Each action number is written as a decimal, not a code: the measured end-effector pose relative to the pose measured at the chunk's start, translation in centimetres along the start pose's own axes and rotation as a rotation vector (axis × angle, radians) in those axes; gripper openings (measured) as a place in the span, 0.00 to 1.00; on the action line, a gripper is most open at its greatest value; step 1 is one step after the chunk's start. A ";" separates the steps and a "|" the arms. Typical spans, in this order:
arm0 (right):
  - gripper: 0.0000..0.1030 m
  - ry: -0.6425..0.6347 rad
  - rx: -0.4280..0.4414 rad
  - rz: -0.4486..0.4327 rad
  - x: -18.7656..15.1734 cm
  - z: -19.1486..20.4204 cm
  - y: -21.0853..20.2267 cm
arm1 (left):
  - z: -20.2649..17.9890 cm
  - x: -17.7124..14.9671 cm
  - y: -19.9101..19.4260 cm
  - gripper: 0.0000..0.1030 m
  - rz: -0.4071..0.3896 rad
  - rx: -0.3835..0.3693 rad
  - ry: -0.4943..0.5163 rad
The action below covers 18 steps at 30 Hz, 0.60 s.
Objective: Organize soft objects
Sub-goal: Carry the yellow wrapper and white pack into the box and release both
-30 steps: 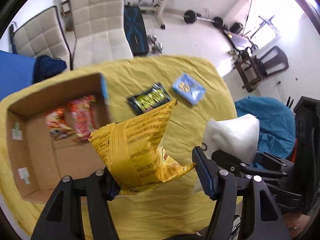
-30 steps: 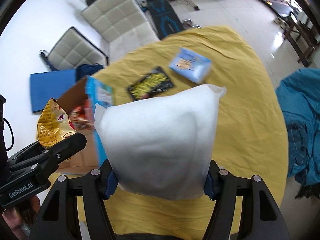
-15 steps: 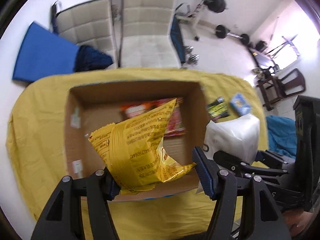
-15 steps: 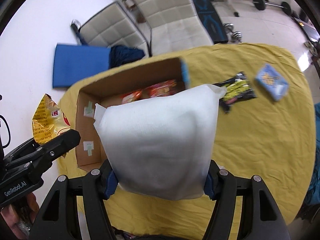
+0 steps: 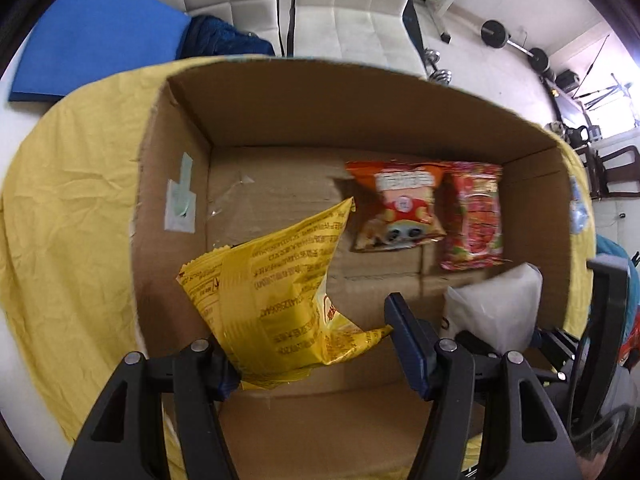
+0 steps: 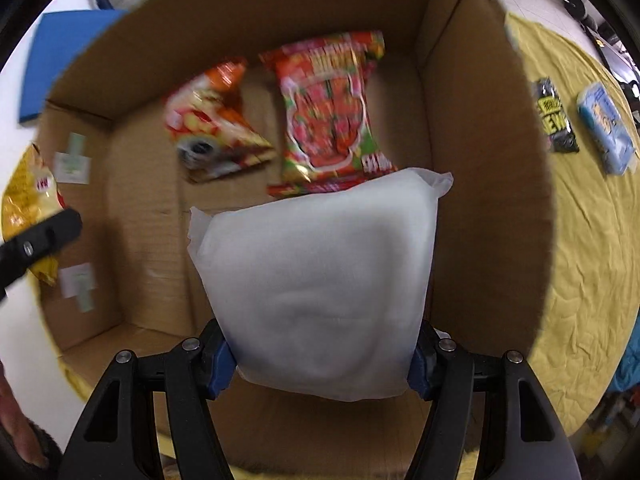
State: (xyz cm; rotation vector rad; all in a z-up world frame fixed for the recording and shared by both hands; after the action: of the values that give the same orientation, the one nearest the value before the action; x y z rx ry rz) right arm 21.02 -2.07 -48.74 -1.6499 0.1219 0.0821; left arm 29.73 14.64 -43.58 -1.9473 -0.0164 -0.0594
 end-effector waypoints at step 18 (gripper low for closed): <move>0.71 0.003 -0.050 0.076 0.3 0.9 3.6 | 1.0 3.6 6.6 0.61 0.149 0.057 0.114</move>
State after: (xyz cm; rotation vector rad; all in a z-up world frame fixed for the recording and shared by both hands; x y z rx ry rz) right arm 20.89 -1.49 -52.41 -1.6952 0.1858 0.1411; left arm 33.61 13.02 -49.92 -1.8796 0.2001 -0.0700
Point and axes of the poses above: each gripper's, at about its wrist camera, not at the fingertips, and y roughly the way its jaws point, z to its left, x to its top, the point moved 10 cm from there along y, roughly the way its jaws point, and after that the axes turned 13 degrees about -x, right-handed, at the moved point
